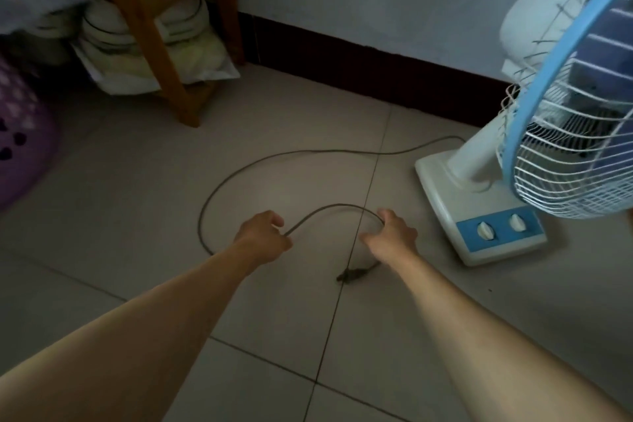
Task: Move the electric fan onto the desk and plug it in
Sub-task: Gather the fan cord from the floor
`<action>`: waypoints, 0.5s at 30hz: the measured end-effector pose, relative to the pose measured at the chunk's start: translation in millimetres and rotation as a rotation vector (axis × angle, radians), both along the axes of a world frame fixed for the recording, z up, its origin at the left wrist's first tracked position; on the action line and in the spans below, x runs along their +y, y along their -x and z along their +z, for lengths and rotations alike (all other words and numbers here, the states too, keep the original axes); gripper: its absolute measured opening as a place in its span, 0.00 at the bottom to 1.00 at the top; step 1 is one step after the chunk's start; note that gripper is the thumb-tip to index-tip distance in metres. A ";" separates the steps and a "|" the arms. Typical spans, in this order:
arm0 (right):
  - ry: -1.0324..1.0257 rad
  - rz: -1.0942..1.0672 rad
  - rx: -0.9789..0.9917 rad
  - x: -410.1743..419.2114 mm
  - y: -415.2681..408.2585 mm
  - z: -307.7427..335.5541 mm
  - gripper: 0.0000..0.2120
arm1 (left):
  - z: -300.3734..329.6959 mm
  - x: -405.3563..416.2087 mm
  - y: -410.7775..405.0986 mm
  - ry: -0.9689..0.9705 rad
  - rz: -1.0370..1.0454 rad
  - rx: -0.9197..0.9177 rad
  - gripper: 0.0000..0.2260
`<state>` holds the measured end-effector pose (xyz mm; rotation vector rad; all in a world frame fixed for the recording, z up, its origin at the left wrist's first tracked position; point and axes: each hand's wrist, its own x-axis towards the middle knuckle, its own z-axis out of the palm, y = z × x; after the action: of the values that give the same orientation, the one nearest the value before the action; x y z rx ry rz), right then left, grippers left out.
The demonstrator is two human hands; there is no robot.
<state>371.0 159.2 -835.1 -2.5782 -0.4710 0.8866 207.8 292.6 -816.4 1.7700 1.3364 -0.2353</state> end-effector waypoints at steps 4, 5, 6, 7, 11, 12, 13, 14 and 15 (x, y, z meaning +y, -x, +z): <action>0.048 0.029 -0.101 11.0 -4.0 -12.1 0.28 | -12.1 9.6 3.8 -0.026 -0.099 0.045 0.17; 0.061 0.044 -0.151 13.8 -4.2 -13.2 0.26 | -14.0 10.7 3.6 -0.037 -0.125 0.047 0.15; 0.064 0.054 -0.191 16.0 -4.4 -14.1 0.25 | -15.4 11.1 2.7 -0.050 -0.146 0.039 0.12; 0.054 0.054 -0.208 18.2 -4.5 -15.1 0.24 | -16.8 11.7 1.7 -0.060 -0.149 0.011 0.09; -0.032 0.009 -0.152 21.2 -2.4 -16.0 0.15 | -13.2 11.3 -4.5 0.041 -0.053 -0.207 0.09; -0.064 -0.001 -0.148 20.6 -0.9 -14.3 0.13 | -9.2 10.9 -5.2 0.055 -0.058 -0.237 0.09; -0.100 -0.005 -0.151 20.6 -1.2 -12.5 0.12 | -6.0 11.6 -7.4 0.063 -0.065 -0.259 0.09; -0.130 -0.009 -0.163 19.2 -1.2 -9.6 0.12 | -2.3 12.2 -8.6 0.065 -0.074 -0.273 0.09; -0.156 -0.024 -0.186 17.8 -2.0 -5.7 0.13 | 1.4 13.4 -9.3 0.062 -0.083 -0.281 0.09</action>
<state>373.0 176.9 -840.8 -2.5268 -0.5370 0.5802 217.1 306.0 -815.0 1.7352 1.0466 -0.0684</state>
